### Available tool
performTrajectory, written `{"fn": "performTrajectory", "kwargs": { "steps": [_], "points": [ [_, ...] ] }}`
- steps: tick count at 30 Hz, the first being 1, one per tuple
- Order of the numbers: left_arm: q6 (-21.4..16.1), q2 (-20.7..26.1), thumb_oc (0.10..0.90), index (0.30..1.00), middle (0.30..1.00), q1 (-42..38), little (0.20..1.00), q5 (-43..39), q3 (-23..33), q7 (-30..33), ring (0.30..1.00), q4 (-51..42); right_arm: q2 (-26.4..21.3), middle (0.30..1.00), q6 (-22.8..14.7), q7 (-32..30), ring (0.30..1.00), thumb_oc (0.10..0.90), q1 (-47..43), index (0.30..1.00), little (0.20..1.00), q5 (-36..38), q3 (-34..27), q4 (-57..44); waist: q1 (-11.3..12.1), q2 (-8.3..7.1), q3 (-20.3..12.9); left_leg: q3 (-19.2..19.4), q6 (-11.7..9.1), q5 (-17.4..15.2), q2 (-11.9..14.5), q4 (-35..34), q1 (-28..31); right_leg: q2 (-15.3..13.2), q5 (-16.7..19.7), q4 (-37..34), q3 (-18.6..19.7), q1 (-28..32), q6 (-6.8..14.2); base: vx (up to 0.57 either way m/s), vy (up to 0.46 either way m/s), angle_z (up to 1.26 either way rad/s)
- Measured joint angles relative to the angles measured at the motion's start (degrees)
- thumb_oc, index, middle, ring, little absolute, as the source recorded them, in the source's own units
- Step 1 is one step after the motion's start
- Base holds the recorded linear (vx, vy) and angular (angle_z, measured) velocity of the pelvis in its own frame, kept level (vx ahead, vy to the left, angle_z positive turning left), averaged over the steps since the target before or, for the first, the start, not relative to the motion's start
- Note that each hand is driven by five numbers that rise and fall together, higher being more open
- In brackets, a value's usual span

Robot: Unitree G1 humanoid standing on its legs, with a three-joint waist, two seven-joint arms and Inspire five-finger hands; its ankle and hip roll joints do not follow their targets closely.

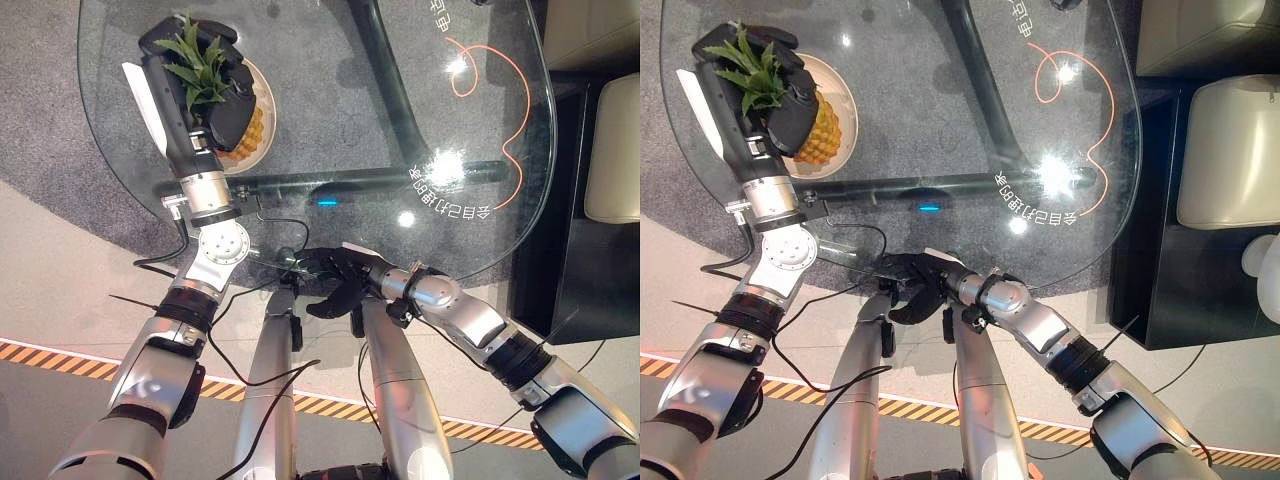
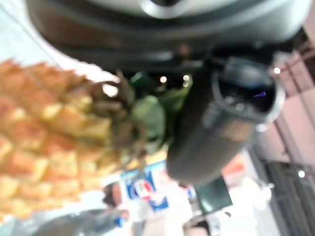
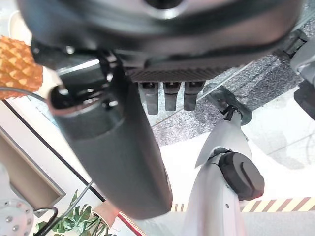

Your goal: Pick up the fruit to the plate

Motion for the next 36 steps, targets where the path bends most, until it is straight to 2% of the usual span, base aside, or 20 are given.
{"fn": "performTrajectory", "kwargs": {
  "steps": [12, 17, 24, 25, 26, 27, 36],
  "points": [
    [0.57, 0.49, 0.100, 0.300, 0.300, -3.40, 0.200, -0.01, -2.07, 3.69, 0.300, 6.21, -0.66, 0.900, -0.22, -0.21, 0.900, 0.800, -1.96, 0.900, 0.900, 1.42, 0.17, 0.16, -0.11, -0.07, -0.01, 0.01, -0.47, -0.80, 0.24, 3.07, -3.81, 0.38, -0.18, 1.31, 0.04, -3.27, 0.27, 0.00, -0.002, -0.01],
    [0.54, 1.75, 0.100, 0.300, 0.300, -4.70, 0.200, -0.01, -2.19, 4.83, 0.300, 7.73, -1.33, 0.900, -2.16, -0.82, 0.900, 0.800, -2.50, 0.900, 0.900, 2.71, 0.18, 0.21, -0.21, -0.45, -0.02, -0.04, -0.59, -0.90, 0.29, 4.02, -5.76, 0.48, -0.10, 2.17, 0.03, -5.21, 0.23, 0.00, 0.000, 0.00],
    [0.61, 1.96, 0.100, 0.300, 0.300, -5.67, 0.200, -0.65, -2.21, 4.73, 0.300, 8.60, -1.32, 0.900, -2.49, -1.48, 0.900, 0.800, -2.67, 0.900, 0.900, 2.71, 0.59, 0.28, -0.20, -0.59, -0.04, -0.10, -0.59, -0.90, 0.28, 4.02, -5.94, 0.47, -0.07, 2.19, -0.01, -5.34, 0.22, 0.00, 0.000, 0.00],
    [0.61, 1.96, 0.309, 0.479, 0.479, -5.73, 0.409, -1.27, -2.22, 4.71, 0.479, 8.60, -1.31, 0.900, -2.49, -1.59, 0.900, 0.800, -2.75, 0.900, 0.900, 2.71, 0.81, 0.28, -0.20, -0.69, -0.03, -0.10, -0.59, -0.90, 0.28, 4.02, -5.93, 0.47, -0.07, 2.20, -0.01, -5.33, 0.22, 0.00, 0.000, 0.00],
    [0.62, 1.96, 0.407, 0.564, 0.564, -5.82, 0.507, -1.72, -2.22, 4.71, 0.564, 8.60, -1.31, 0.900, -2.49, -1.65, 0.900, 0.800, -2.84, 0.900, 0.900, 2.71, 0.96, 0.29, -0.20, -0.79, -0.04, -0.12, -0.59, -0.90, 0.28, 4.03, -5.93, 0.47, -0.07, 2.20, -0.04, -5.33, 0.22, 0.00, 0.000, 0.00],
    [0.63, 1.96, 0.800, 0.900, 0.900, -5.90, 0.900, -2.30, -2.22, 4.72, 0.900, 8.59, -1.28, 0.900, -2.49, -1.71, 0.900, 0.800, -2.88, 0.900, 0.900, 2.71, 0.96, 0.29, -0.18, -0.93, -0.07, -0.13, -0.59, -0.89, 0.28, 4.04, -5.93, 0.47, -0.07, 2.22, -0.05, -5.33, 0.22, 0.00, 0.000, 0.00],
    [0.70, 2.83, 0.800, 0.900, 0.900, -6.33, 0.900, -4.04, -2.19, 4.91, 0.900, 8.60, -0.84, 0.900, -2.70, -2.68, 0.900, 0.800, -3.10, 0.900, 0.900, 2.72, 1.29, 0.54, -0.11, -1.80, -0.12, -0.23, -0.60, -0.88, 0.22, 4.03, -5.89, 0.36, -0.05, 2.25, -0.19, -5.24, 0.20, 0.00, 0.000, 0.00]
  ]
}}
